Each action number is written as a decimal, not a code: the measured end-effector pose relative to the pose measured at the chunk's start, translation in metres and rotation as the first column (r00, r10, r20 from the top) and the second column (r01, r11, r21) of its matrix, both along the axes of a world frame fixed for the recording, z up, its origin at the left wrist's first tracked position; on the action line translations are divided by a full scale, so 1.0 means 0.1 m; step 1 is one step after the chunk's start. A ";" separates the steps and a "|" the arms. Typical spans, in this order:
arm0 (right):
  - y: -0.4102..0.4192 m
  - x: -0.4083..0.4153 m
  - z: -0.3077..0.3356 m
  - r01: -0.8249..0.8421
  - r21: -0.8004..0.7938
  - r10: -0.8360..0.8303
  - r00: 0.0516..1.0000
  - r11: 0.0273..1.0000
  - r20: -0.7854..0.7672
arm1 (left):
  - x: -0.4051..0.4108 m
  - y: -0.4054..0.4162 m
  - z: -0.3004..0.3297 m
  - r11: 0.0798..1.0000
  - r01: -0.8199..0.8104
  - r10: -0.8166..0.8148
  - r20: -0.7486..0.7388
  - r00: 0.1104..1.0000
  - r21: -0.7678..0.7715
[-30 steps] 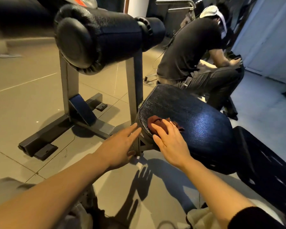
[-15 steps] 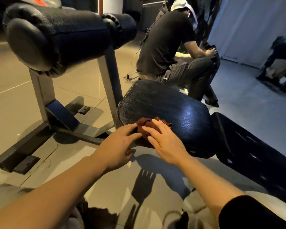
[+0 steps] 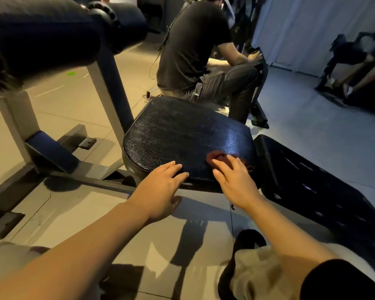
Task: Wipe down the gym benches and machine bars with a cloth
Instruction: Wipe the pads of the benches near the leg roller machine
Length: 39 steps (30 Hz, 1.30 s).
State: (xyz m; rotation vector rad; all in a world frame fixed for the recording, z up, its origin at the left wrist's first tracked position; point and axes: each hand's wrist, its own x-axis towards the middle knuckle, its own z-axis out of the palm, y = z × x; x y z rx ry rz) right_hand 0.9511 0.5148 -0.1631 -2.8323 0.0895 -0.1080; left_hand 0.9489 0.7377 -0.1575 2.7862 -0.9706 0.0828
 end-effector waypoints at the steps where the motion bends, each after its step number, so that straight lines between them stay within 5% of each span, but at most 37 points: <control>1: 0.12 0.01 0.02 -0.056 -0.028 0.056 0.998 0.998 -0.011 | 0.00 0.00 0.00 1.000 -0.006 0.006 0.002 1.000 -0.010; 7: 0.19 0.14 0.03 -0.195 -0.138 0.200 0.979 0.971 0.029 | 0.07 -0.13 0.04 0.996 0.004 0.000 0.049 0.999 -0.086; 14: -0.55 0.36 -0.02 0.163 0.005 -0.163 0.987 0.987 -0.014 | 0.21 -0.28 0.02 0.995 0.019 -0.016 0.031 0.999 -0.099; 20: -0.10 0.24 -0.01 -0.201 -0.091 0.207 0.977 0.975 0.058 | 0.40 -0.38 0.04 0.992 -0.008 0.012 0.031 0.999 -0.128; 24: -0.29 0.45 0.02 -0.297 -0.043 0.298 0.955 0.954 0.020 | 0.49 -0.45 0.06 0.992 -0.016 0.019 0.022 1.000 -0.123; 31: -0.84 1.03 0.05 0.092 0.016 -0.091 0.996 0.996 -0.024 | 0.69 -0.53 0.07 0.990 -0.045 0.049 0.029 0.998 -0.137; 39: -0.25 1.06 0.11 -0.414 -0.068 0.417 0.909 0.908 0.027 | 0.87 -0.50 0.12 0.981 -0.107 0.115 0.043 0.992 -0.160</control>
